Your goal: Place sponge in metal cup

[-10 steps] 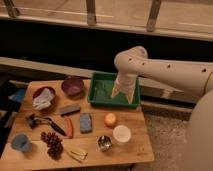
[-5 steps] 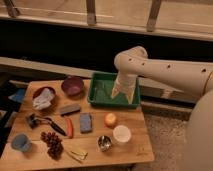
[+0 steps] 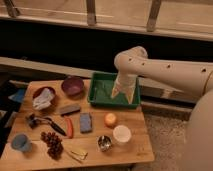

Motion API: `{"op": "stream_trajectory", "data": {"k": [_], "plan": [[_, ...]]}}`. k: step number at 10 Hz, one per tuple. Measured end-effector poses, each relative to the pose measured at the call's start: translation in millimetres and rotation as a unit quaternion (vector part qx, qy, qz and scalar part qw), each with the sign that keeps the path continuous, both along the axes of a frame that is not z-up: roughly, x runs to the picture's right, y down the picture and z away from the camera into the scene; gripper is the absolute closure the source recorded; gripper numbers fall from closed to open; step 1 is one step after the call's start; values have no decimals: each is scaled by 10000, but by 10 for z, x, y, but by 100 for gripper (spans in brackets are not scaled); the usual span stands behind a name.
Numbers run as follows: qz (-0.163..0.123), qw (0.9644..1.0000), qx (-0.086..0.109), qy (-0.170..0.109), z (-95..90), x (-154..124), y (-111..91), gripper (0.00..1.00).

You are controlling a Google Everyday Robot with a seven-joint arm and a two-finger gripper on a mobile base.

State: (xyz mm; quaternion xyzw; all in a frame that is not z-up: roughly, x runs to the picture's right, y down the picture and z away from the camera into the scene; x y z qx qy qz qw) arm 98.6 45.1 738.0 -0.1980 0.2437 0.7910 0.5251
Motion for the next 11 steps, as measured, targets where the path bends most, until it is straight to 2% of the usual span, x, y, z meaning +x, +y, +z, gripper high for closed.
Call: {"op": "stream_trajectory", "data": {"k": [2, 5, 7, 8, 9, 11], "plan": [[-293, 9993, 31, -225, -38, -146, 5, 35], [-829, 9931, 55, -830, -32, -820, 1, 35], [-1241, 9843, 12, -1252, -13, -1383, 53, 35], [-1465, 9773, -67, -1528, -40, -1683, 125, 35], [-1545, 9738, -128, -1661, -69, -1816, 173, 35], [-1563, 9747, -130, -1596, -53, -1741, 163, 35]]}}
